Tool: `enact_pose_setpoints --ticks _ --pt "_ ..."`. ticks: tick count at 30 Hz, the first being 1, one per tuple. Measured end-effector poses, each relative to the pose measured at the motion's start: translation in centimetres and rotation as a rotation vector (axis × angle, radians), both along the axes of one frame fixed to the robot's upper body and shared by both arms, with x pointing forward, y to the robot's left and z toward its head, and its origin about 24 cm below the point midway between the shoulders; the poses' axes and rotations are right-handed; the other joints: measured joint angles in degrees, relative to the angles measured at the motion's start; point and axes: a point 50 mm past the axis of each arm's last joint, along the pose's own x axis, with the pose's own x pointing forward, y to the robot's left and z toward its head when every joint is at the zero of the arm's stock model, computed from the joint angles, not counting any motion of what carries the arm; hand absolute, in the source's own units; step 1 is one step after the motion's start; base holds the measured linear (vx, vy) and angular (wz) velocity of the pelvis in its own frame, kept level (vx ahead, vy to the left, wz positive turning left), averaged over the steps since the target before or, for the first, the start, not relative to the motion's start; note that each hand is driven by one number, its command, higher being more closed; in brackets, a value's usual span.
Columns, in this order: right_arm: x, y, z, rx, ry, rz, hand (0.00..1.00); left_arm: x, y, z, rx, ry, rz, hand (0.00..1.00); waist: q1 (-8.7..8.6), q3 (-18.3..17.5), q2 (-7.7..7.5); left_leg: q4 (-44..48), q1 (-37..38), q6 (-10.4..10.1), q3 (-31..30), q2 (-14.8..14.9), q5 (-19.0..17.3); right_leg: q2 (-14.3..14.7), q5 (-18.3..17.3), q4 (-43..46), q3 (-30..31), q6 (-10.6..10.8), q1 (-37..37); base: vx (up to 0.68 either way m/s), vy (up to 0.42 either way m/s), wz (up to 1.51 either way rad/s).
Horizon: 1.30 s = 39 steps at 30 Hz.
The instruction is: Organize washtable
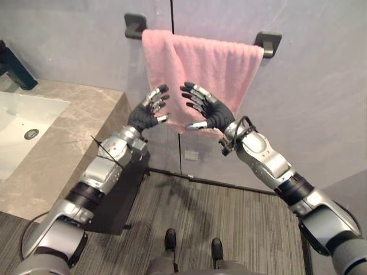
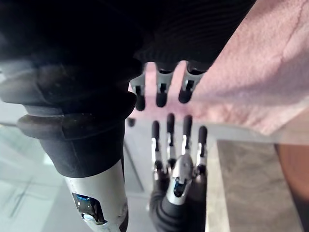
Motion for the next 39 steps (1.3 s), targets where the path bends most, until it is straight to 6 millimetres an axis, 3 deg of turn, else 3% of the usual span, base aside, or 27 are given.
enact_pose_setpoints --ticks 5,8,14,18,21,23,25,27,28,30,32,33,35,39 --pt "2.2 -1.0 0.7 0.065 0.039 -0.118 0.00 2.4 0.8 2.1 -0.012 -0.018 0.089 0.00 -0.53 3.4 0.88 0.0 -2.1 0.5 -0.6 0.1 1.9 0.4 1.5 -1.0 -0.1 0.1 -1.6 0.03 -0.045 -0.02" --pt "3.2 -2.4 1.0 0.120 0.058 -0.200 0.00 3.3 1.4 2.0 -0.015 0.020 0.134 0.00 -0.77 5.2 0.84 0.3 -2.2 0.8 -0.6 -0.1 2.1 0.6 1.5 -1.1 0.0 0.0 -1.7 0.07 -0.024 -0.02" --pt "4.0 -2.5 1.9 0.166 0.063 -0.240 0.00 4.2 3.1 1.4 -0.029 0.072 0.243 0.00 -1.64 7.1 0.88 0.4 -2.2 0.8 -0.5 0.2 2.1 1.2 1.7 -1.4 0.3 -0.3 -1.9 0.05 -0.022 -0.03" --pt "4.0 -3.9 -0.1 0.207 0.135 -0.295 0.00 4.0 5.1 0.3 -0.086 0.111 0.335 0.00 -2.15 7.2 0.76 0.3 -1.5 0.8 0.6 0.3 2.1 1.2 1.9 -1.4 1.5 -0.5 -1.7 0.00 -0.012 -0.14" --pt "3.4 -6.7 -3.8 0.259 0.238 -0.392 0.00 2.8 7.3 -2.0 -0.114 0.162 0.412 0.00 -2.22 7.3 0.75 0.2 -0.5 0.5 2.0 0.3 1.8 1.1 1.9 -1.4 2.9 -0.5 -1.3 -0.01 -0.013 -0.24" --pt "1.8 -10.0 -7.9 0.315 0.349 -0.514 0.00 1.1 9.5 -5.1 -0.153 0.236 0.487 0.00 -2.35 7.3 0.76 -0.1 0.4 0.0 2.6 0.5 1.3 1.0 1.8 -1.8 3.4 -0.9 -0.6 -0.02 -0.040 -0.17" --pt "0.3 -12.2 -10.5 0.353 0.412 -0.601 0.00 -0.3 10.6 -7.1 -0.187 0.280 0.535 0.00 -2.60 7.3 0.75 -0.1 0.9 -0.2 2.6 0.9 1.0 1.0 1.8 -1.9 3.5 -0.8 -0.1 -0.01 -0.050 -0.03" --pt "-2.8 -15.7 -14.0 0.425 0.498 -0.763 0.00 -2.8 12.0 -10.5 -0.253 0.352 0.626 0.00 -3.00 7.3 0.76 0.0 1.3 -0.5 2.5 0.9 0.8 1.1 1.5 -2.2 3.3 -0.5 0.4 -0.01 -0.058 0.00" --pt "-3.7 -16.4 -14.8 0.443 0.518 -0.799 0.00 -3.6 12.4 -11.3 -0.270 0.372 0.649 0.00 -3.34 7.3 0.76 0.0 1.4 -0.7 2.5 0.9 0.7 1.2 1.5 -2.3 3.2 -0.5 0.6 -0.01 -0.050 0.05" --pt "-7.6 -18.8 -18.4 0.509 0.612 -0.955 0.00 -6.6 13.0 -14.5 -0.347 0.440 0.727 0.00 -3.87 7.2 0.76 0.0 2.0 -1.0 2.3 0.9 0.1 1.1 1.4 -2.8 3.1 -0.4 1.7 0.01 -0.043 0.06" --pt "-10.9 -20.0 -21.0 0.555 0.692 -1.073 0.00 -9.2 12.9 -16.8 -0.416 0.486 0.786 0.00 -3.92 7.2 0.78 0.0 2.8 -1.0 2.2 0.9 -0.2 1.1 1.2 -2.8 3.1 -0.1 2.5 0.03 -0.038 0.04" --pt "-11.8 -20.2 -21.5 0.571 0.708 -1.104 0.00 -9.9 12.9 -17.3 -0.432 0.496 0.797 0.00 -3.90 7.0 0.81 0.0 2.8 -1.0 2.1 0.9 -0.2 1.0 1.1 -2.8 3.0 -0.1 2.6 0.04 -0.037 0.09" --pt "-15.5 -21.1 -22.9 0.655 0.739 -1.240 0.00 -13.2 11.9 -19.5 -0.502 0.541 0.842 0.00 -3.90 6.6 1.13 0.0 3.5 -0.7 1.5 0.8 -0.4 0.8 0.6 -2.8 2.4 -0.2 3.6 0.05 -0.038 0.14" --pt "-18.6 -20.9 -22.4 0.705 0.695 -1.331 0.00 -17.7 9.7 -21.7 -0.542 0.615 0.883 0.00 -3.65 4.7 1.55 -0.1 5.8 -0.4 1.9 0.7 -1.1 0.7 -0.5 -2.2 2.0 -0.1 5.7 0.05 -0.018 0.05"
